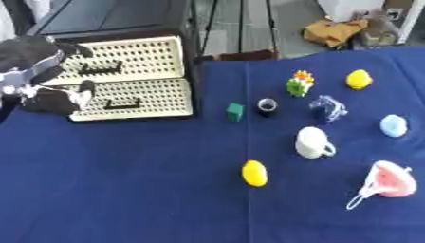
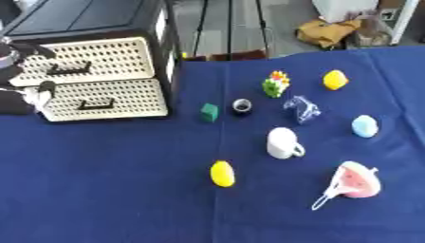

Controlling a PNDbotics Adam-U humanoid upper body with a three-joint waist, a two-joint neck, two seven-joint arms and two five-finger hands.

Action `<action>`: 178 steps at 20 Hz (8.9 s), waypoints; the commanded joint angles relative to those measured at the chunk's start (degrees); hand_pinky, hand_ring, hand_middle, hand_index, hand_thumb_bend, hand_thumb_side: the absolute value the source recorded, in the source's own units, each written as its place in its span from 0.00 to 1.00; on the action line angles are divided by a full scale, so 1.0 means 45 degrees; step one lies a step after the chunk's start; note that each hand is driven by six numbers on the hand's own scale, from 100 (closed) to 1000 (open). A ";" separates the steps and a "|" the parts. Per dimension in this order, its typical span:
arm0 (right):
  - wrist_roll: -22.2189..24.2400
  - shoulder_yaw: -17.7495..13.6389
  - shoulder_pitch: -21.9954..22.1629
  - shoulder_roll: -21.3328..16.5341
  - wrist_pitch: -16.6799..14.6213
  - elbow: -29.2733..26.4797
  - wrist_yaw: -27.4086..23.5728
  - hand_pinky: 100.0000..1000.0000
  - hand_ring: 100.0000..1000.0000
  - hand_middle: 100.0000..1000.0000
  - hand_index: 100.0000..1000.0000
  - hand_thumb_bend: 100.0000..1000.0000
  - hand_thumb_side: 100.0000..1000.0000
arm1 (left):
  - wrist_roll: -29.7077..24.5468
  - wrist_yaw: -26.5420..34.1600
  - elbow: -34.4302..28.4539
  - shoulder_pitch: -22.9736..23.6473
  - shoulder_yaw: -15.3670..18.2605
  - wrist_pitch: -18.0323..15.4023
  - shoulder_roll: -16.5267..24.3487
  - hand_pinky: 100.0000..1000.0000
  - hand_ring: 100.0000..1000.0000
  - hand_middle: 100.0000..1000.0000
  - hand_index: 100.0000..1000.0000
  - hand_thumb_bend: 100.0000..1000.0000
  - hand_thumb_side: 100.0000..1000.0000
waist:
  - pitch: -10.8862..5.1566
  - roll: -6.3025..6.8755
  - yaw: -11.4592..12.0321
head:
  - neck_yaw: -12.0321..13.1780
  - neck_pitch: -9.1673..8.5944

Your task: Pick up objects from table and place into drawer.

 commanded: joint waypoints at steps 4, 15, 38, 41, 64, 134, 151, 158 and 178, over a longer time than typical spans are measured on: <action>0.0052 0.0022 -0.0181 -0.0299 -0.0064 -0.0198 0.0003 0.56 0.66 0.60 0.74 0.00 0.96 | 0.0107 -0.0352 0.1318 -0.0654 -0.0167 -0.0381 -0.0081 0.00 0.00 0.00 0.93 0.00 0.40 | -0.0134 0.0004 -0.0127 | 0.0194 -0.0268; 0.0135 0.0108 -0.0276 -0.0238 -0.0098 -0.0198 0.0034 0.56 0.65 0.60 0.73 0.00 0.96 | 0.0291 -0.1103 0.2956 -0.1247 -0.0324 -0.0697 -0.0608 0.00 0.00 0.00 0.92 0.00 0.38 | 0.0079 0.0058 -0.0328 | 0.0359 -0.0484; 0.0142 0.0143 -0.0280 -0.0136 -0.0017 -0.0198 0.0002 0.57 0.65 0.59 0.72 0.00 0.96 | -0.0573 -0.1295 0.5241 -0.1778 -0.0040 -0.0929 -0.0984 0.00 0.00 0.00 0.74 0.00 0.42 | 0.0283 0.0135 -0.0558 | 0.0526 -0.0770; 0.0105 0.0141 -0.0266 -0.0127 0.0037 -0.0198 0.0007 0.57 0.65 0.59 0.72 0.00 0.96 | -0.0910 -0.1237 0.5285 -0.1792 -0.0031 -0.1052 -0.0964 0.00 0.00 0.00 0.65 0.00 0.41 | 0.0280 0.0139 -0.0546 | 0.0519 -0.0722; 0.0056 0.0009 -0.0137 -0.0104 0.0233 -0.0198 -0.0096 0.57 0.65 0.59 0.72 0.00 0.96 | -0.1776 -0.3068 -0.0100 0.0235 -0.0131 -0.0563 -0.0091 0.00 0.00 0.00 0.63 0.00 0.31 | -0.0046 -0.0041 0.0012 | 0.0215 -0.0413; 0.3108 0.2825 0.0655 -0.6166 0.1042 -0.0198 0.2335 0.65 0.79 0.73 0.89 0.00 1.00 | 0.4243 0.5071 -0.3599 0.1345 0.5822 -0.3573 -0.4596 0.64 0.81 0.81 1.00 0.04 0.97 | -0.1121 -0.0692 0.0400 | -0.1257 0.1161; 0.6051 0.4626 0.1817 -0.8932 0.1246 -0.0198 0.4212 0.72 0.83 0.74 0.97 0.21 0.81 | 0.7186 0.8014 -0.3599 0.2352 0.4499 -0.4111 -0.5116 0.62 0.80 0.81 0.99 0.00 1.00 | -0.0842 -0.0698 0.0709 | -0.1737 0.0780; 0.7359 0.4910 0.1640 -0.8820 0.2507 -0.0198 0.3011 0.78 0.86 0.77 1.00 0.14 0.53 | 0.8494 0.9323 -0.3599 0.2558 0.4052 -0.4266 -0.4986 0.61 0.80 0.81 0.98 0.00 1.00 | -0.0776 -0.0674 0.0748 | -0.1849 0.0703; 1.6570 0.3685 -0.0362 -0.7966 0.7265 -0.0171 -0.0743 0.82 0.90 0.86 1.00 0.29 0.53 | 1.2574 0.9179 -0.3599 0.2933 0.2214 -0.4075 -0.4839 0.60 0.79 0.80 0.94 0.00 1.00 | -0.0591 -0.0580 0.0509 | -0.2013 0.0498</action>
